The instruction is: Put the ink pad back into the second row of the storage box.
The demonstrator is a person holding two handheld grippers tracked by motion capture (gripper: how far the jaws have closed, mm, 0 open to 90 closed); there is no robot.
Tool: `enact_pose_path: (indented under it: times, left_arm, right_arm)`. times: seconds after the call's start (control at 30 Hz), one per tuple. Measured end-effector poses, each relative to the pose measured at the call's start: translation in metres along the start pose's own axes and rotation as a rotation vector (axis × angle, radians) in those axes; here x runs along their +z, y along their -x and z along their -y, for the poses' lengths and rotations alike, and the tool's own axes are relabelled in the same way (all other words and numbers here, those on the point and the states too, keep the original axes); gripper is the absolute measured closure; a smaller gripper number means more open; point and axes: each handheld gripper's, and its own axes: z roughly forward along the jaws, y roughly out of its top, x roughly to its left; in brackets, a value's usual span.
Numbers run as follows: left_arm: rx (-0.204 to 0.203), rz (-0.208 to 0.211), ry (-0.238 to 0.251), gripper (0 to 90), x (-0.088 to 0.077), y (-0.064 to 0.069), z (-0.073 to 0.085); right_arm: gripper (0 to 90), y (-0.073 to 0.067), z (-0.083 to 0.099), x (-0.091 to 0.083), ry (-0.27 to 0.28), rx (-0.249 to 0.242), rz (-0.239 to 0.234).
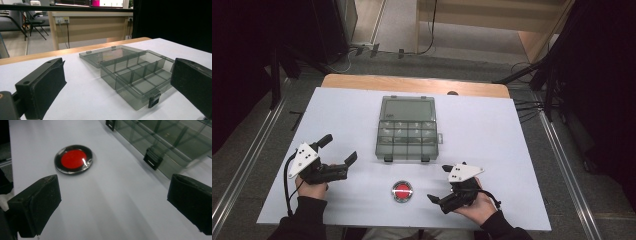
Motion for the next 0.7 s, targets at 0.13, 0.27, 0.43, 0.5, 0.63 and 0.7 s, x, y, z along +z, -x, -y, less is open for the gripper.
enact_pose_path:
  times: [0.13, 0.27, 0.43, 0.5, 0.63, 0.7]
  left_arm:
    - [0.0, -0.001, 0.0, 0.0, 0.0, 0.0, 0.0]
    - [0.001, -0.001, -0.001, 0.0, 0.0, 0.0, 0.0]
    - [0.002, 0.003, -0.002, 0.0, 0.0, 0.0, 0.0]
    - [0.001, 0.003, -0.001, 0.0, 0.0, 0.0, 0.0]
    - [0.0, 0.005, -0.001, 0.0, 0.0, 0.0, 0.0]
    - [0.001, 0.006, -0.002, 0.0, 0.0, 0.0, 0.0]
  right_arm:
    - [0.0, -0.002, -0.006, 0.004, -0.006, -0.009, -0.01]
    - [0.0, -0.007, -0.015, 0.009, -0.004, -0.011, -0.051]
    - [0.0, -0.011, -0.021, 0.016, -0.01, -0.031, -0.066]
    - [0.0, -0.013, -0.025, 0.02, -0.018, -0.036, -0.072]
    - [0.0, -0.016, -0.032, 0.026, -0.025, -0.047, -0.096]
    - [0.0, -0.017, -0.035, 0.03, -0.035, -0.059, -0.115]
